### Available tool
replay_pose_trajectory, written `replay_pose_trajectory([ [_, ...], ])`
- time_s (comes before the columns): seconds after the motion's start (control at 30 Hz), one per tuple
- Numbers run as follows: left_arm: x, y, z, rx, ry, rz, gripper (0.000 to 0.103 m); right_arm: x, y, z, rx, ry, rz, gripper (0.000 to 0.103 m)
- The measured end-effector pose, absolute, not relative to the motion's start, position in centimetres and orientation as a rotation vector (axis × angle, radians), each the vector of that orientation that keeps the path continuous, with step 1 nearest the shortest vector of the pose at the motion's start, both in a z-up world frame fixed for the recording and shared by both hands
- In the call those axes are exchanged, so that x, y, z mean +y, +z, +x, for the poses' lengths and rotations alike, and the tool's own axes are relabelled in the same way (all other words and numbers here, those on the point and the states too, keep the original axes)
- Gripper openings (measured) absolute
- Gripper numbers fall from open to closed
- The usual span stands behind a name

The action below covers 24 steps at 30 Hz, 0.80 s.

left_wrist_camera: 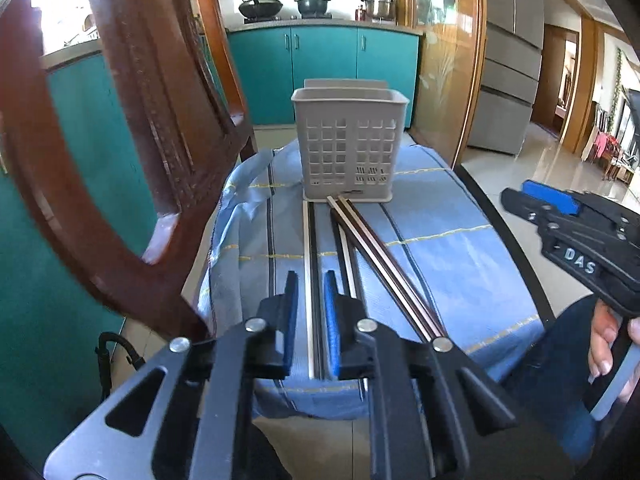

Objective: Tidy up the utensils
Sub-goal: 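Lower both grippers, open, toward the loose chopsticks in front of the grey caddy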

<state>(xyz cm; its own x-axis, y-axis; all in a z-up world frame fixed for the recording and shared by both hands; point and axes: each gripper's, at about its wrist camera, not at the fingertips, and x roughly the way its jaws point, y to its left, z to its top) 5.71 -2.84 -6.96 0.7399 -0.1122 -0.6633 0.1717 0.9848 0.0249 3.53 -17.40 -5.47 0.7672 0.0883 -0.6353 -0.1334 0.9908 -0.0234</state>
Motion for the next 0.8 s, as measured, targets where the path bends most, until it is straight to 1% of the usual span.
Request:
replay_pose_trajectory([
  [0.1, -3.3, -7.5, 8.3, 0.739, -0.161, 0.108, 0.013, -16.9, -6.6, 7.5, 0.747, 0.169, -0.105, 0.036],
  [0.27, -5.6, -7.4, 14.7, 0.734, -0.135, 0.248, 0.013, -17.0, -8.3, 13.4, 0.807, 0.174, -0.099, 0.036],
  [0.37, -6.5, -7.8, 18.6, 0.734, -0.118, 0.286, 0.013, -18.4, -9.4, 14.4, 0.815, 0.157, -0.057, 0.036],
  [0.43, -6.2, -8.6, 20.0, 0.738, -0.119, 0.267, 0.015, -19.4, -10.7, 14.9, 0.85, 0.145, -0.031, 0.036],
  [0.47, -5.9, -9.1, 20.3, 0.744, -0.129, 0.247, 0.021, -19.7, -11.3, 15.2, 0.878, 0.134, -0.023, 0.036],
  [0.53, -5.1, -11.0, 21.0, 0.785, -0.141, 0.205, 0.024, -20.0, -12.4, 15.8, 0.927, 0.146, 0.018, 0.036],
  [0.63, -4.5, -12.6, 21.8, 0.882, -0.158, 0.157, 0.024, -19.8, -13.6, 16.5, 0.982, 0.214, 0.077, 0.038],
  [0.8, -3.9, -12.7, 22.6, 0.913, -0.177, 0.114, 0.024, -17.5, -14.7, 17.0, 1.023, 0.328, 0.131, 0.038],
])
